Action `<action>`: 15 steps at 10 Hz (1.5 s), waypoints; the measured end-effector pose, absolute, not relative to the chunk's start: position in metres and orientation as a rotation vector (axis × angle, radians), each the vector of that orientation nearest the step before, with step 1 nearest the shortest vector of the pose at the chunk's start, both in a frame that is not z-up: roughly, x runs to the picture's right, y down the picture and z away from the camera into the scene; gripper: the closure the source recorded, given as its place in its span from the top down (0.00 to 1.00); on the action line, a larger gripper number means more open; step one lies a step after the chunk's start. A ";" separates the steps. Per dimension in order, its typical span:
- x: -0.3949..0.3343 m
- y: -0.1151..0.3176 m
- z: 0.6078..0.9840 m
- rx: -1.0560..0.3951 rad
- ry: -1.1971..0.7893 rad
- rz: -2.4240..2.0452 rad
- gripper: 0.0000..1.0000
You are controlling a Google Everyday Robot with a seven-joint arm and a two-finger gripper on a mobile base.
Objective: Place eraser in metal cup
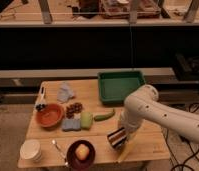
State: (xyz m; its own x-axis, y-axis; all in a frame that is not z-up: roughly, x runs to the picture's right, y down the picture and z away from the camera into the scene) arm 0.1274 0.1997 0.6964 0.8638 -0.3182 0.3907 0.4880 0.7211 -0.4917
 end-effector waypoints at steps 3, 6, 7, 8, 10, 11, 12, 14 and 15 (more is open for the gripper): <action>0.129 0.201 0.697 -0.621 -0.282 -0.440 0.56; 0.126 0.202 0.697 -0.621 -0.277 -0.455 0.80; 0.126 0.201 0.697 -0.619 -0.275 -0.458 0.80; 0.126 0.202 0.696 -0.619 -0.272 -0.461 0.80; 0.125 0.201 0.696 -0.616 -0.270 -0.467 0.80; 0.125 0.200 0.695 -0.615 -0.268 -0.470 0.80; 0.125 0.200 0.695 -0.614 -0.268 -0.472 0.80; 0.125 0.200 0.696 -0.612 -0.266 -0.474 0.80; 0.125 0.200 0.696 -0.611 -0.266 -0.475 0.80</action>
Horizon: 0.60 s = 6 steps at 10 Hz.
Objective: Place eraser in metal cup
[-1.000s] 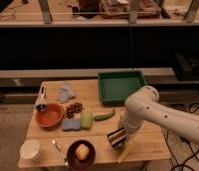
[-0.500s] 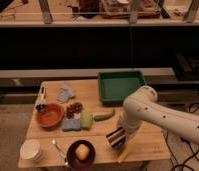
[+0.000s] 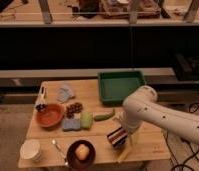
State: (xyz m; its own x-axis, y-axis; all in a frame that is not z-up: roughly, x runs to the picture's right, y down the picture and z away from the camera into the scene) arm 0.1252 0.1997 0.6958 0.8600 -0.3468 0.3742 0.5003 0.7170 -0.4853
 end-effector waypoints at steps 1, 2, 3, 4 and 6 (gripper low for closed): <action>0.125 0.200 0.696 -0.610 -0.266 -0.475 0.80; 0.125 0.199 0.696 -0.608 -0.265 -0.475 0.80; 0.126 0.198 0.695 -0.606 -0.263 -0.474 0.80; 0.128 0.195 0.693 -0.600 -0.261 -0.473 0.80; 0.135 0.188 0.690 -0.591 -0.278 -0.469 0.80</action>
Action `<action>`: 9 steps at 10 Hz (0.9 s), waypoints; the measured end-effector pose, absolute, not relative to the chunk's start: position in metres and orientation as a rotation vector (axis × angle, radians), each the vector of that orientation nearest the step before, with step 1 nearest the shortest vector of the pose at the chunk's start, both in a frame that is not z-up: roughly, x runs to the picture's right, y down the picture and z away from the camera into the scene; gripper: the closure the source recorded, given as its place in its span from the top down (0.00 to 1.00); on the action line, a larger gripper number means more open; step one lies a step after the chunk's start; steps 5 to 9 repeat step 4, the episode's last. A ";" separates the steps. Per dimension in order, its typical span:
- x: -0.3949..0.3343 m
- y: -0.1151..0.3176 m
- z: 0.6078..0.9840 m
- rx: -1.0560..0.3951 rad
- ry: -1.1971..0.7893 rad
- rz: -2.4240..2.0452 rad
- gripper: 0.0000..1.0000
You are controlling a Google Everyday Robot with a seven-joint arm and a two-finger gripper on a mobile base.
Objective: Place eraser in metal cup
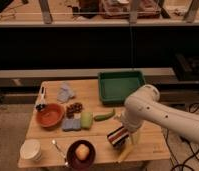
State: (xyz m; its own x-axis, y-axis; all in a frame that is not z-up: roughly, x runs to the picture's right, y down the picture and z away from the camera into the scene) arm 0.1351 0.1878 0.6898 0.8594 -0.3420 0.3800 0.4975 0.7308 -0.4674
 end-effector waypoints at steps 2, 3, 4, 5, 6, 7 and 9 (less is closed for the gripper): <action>0.144 0.183 0.683 -0.590 -0.342 -0.472 0.80; 0.146 0.181 0.681 -0.587 -0.365 -0.475 0.80; 0.146 0.179 0.680 -0.584 -0.376 -0.478 0.80; 0.146 0.179 0.680 -0.584 -0.376 -0.478 0.80; 0.146 0.179 0.680 -0.584 -0.376 -0.478 0.80; 0.146 0.179 0.680 -0.584 -0.376 -0.478 0.80; 0.146 0.179 0.680 -0.584 -0.376 -0.478 0.80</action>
